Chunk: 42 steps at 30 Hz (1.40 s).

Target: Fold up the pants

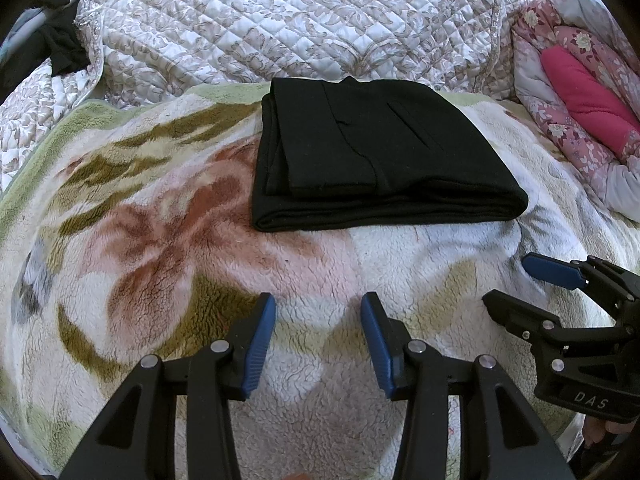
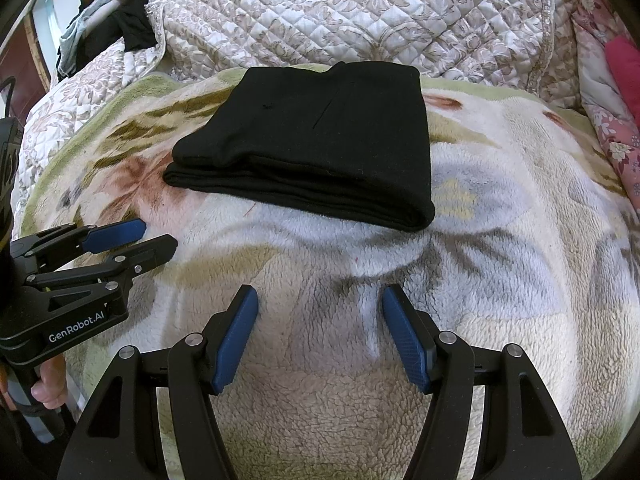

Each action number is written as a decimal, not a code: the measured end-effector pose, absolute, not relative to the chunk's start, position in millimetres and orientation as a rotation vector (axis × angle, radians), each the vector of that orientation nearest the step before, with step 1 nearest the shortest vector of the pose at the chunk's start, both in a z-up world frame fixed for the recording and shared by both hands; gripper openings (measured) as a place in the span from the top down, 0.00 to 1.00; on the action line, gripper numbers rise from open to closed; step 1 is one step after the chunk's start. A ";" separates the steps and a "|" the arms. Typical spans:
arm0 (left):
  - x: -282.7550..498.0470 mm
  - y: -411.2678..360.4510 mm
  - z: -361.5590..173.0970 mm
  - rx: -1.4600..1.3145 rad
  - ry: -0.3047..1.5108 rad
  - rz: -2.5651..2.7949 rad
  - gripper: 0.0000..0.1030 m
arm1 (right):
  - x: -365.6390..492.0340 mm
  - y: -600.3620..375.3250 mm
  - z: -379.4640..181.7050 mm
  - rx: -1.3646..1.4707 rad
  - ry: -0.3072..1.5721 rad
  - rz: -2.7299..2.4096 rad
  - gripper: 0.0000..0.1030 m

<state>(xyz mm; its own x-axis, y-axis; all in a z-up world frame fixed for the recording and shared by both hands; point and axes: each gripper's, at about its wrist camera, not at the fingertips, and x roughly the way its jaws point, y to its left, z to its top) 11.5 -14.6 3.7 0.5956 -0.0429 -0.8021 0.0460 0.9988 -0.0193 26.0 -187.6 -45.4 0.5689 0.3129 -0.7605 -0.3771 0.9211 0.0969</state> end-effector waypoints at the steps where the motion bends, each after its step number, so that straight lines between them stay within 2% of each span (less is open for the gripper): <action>1: 12.2 -16.3 4.0 0.004 0.931 -0.051 0.54 | 25.6 -189.3 -45.7 -0.079 0.877 0.406 0.37; 42: 11.9 -17.4 3.5 0.018 0.933 -0.049 0.54 | 25.4 -189.2 -45.3 -0.083 0.876 0.406 0.37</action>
<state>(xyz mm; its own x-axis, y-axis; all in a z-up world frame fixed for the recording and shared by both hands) 11.9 -17.4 3.5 0.5947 -0.0342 -0.8032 0.0499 0.9987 -0.0056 25.4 -189.2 -45.3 0.5692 0.3114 -0.7609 -0.3785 0.9208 0.0938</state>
